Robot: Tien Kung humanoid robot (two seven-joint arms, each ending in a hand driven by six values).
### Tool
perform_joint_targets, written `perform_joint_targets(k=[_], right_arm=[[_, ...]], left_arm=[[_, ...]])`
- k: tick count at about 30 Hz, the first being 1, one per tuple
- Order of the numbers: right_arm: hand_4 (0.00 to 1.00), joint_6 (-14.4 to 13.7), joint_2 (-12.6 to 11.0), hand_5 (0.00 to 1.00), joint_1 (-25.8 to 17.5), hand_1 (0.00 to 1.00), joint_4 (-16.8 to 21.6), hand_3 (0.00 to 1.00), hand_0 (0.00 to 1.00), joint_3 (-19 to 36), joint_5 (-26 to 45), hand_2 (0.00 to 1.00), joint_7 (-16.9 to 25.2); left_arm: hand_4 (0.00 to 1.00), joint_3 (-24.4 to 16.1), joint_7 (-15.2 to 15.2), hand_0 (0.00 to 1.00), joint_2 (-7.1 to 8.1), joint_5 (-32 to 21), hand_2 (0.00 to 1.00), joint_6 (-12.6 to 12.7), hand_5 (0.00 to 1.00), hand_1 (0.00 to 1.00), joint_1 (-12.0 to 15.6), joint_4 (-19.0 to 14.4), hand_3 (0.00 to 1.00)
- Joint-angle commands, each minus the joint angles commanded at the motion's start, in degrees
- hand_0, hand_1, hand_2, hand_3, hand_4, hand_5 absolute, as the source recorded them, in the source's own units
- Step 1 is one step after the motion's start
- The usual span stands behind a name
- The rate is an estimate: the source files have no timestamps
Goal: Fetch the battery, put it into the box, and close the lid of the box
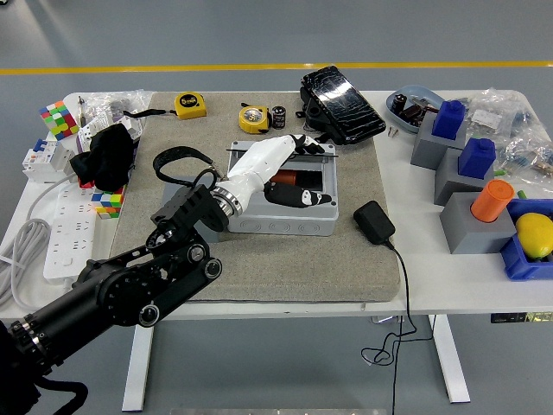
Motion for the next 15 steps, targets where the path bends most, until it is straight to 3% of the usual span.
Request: perform_joint_targets(k=[10, 15], right_arm=[[0.926, 0.0, 0.1, 0.479, 0.0, 0.596, 0.0, 0.546, 0.569, 0.3, 0.0, 0.572, 0.0], [0.924, 0.0, 0.1, 0.479, 0.1, 0.595, 0.0, 0.545, 0.57, 0.3, 0.0, 0.571, 0.1]], left_arm=[[0.998, 0.0, 0.4, 0.715, 0.39, -0.7, 0.677, -0.4, 0.369, 0.707, 2.0, -2.0, 0.703], [0.998, -2.2, -0.5, 0.71, 1.07, -1.2, 0.678, -0.1, 0.369, 0.699, 3.4, -5.3, 0.698]])
